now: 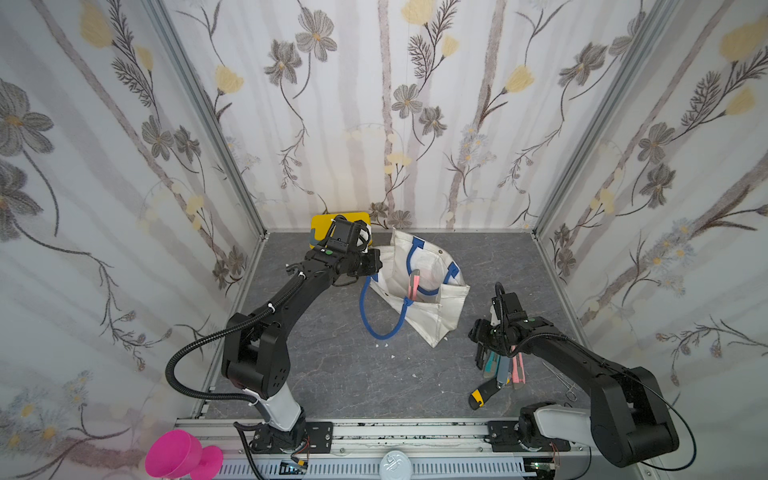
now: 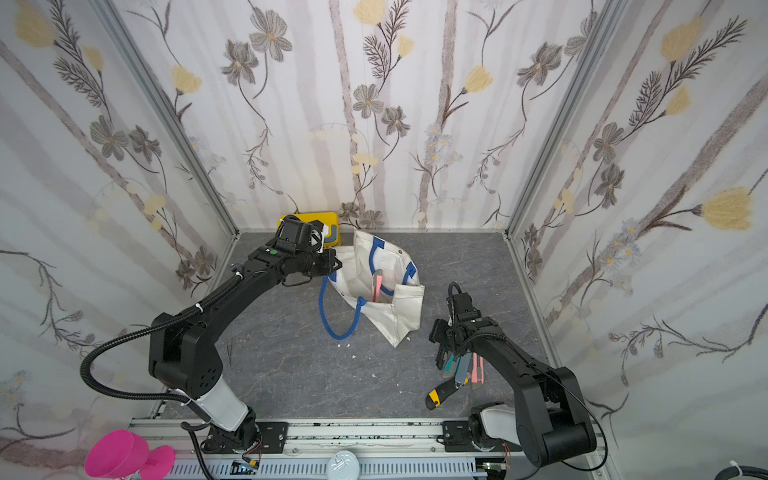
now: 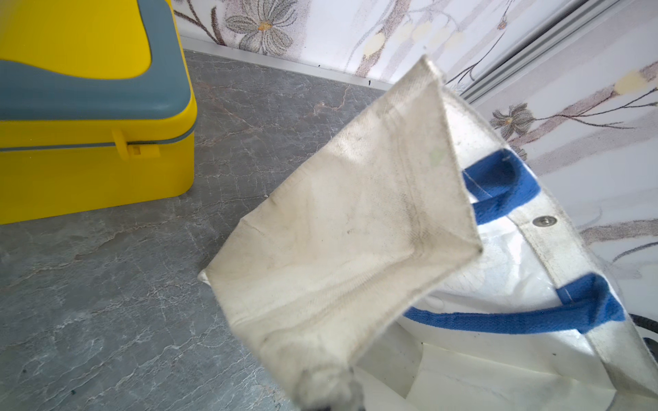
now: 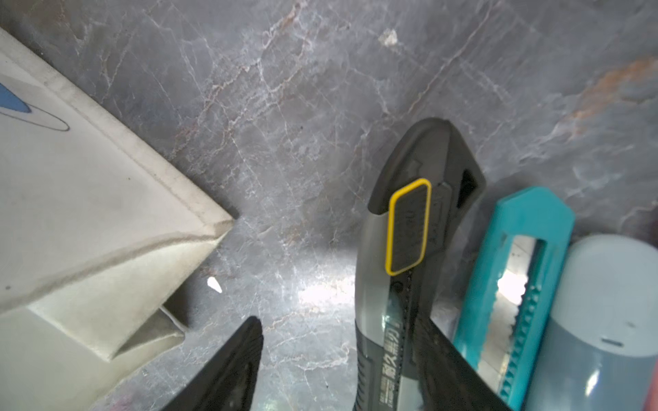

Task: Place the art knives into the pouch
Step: Pick up the utility knife at the center of the board.

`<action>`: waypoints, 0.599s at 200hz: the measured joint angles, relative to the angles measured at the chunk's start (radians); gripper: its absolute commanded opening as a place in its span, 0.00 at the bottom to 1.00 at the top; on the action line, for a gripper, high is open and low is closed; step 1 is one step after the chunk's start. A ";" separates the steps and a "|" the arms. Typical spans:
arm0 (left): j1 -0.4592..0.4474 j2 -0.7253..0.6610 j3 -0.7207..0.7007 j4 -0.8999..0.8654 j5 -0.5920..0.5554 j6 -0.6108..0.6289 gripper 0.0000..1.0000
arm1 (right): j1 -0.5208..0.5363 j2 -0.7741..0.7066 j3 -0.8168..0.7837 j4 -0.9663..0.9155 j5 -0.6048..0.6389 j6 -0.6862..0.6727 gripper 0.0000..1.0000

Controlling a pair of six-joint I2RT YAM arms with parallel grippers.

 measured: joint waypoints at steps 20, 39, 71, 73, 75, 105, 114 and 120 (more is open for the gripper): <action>0.001 0.002 0.000 0.002 0.000 0.000 0.00 | -0.001 -0.002 0.026 0.000 0.040 -0.017 0.68; 0.001 0.005 0.000 0.004 0.000 0.000 0.00 | -0.001 -0.002 0.044 -0.002 0.074 -0.026 0.69; 0.001 0.007 0.000 0.004 0.001 0.000 0.00 | 0.000 0.032 0.049 -0.003 0.109 -0.042 0.69; 0.001 0.007 0.000 0.004 0.001 0.000 0.00 | 0.000 0.037 0.049 -0.002 0.110 -0.042 0.69; 0.001 0.008 0.000 0.004 0.001 0.000 0.00 | 0.000 0.042 0.049 -0.002 0.110 -0.043 0.69; 0.001 0.008 0.000 0.004 0.003 0.001 0.00 | -0.001 0.096 0.049 0.011 0.111 -0.053 0.67; 0.001 0.008 0.000 0.004 0.004 0.000 0.00 | -0.001 0.110 0.050 0.024 0.114 -0.053 0.66; 0.001 0.008 0.000 0.004 0.004 0.003 0.00 | 0.000 0.119 0.051 0.029 0.114 -0.054 0.63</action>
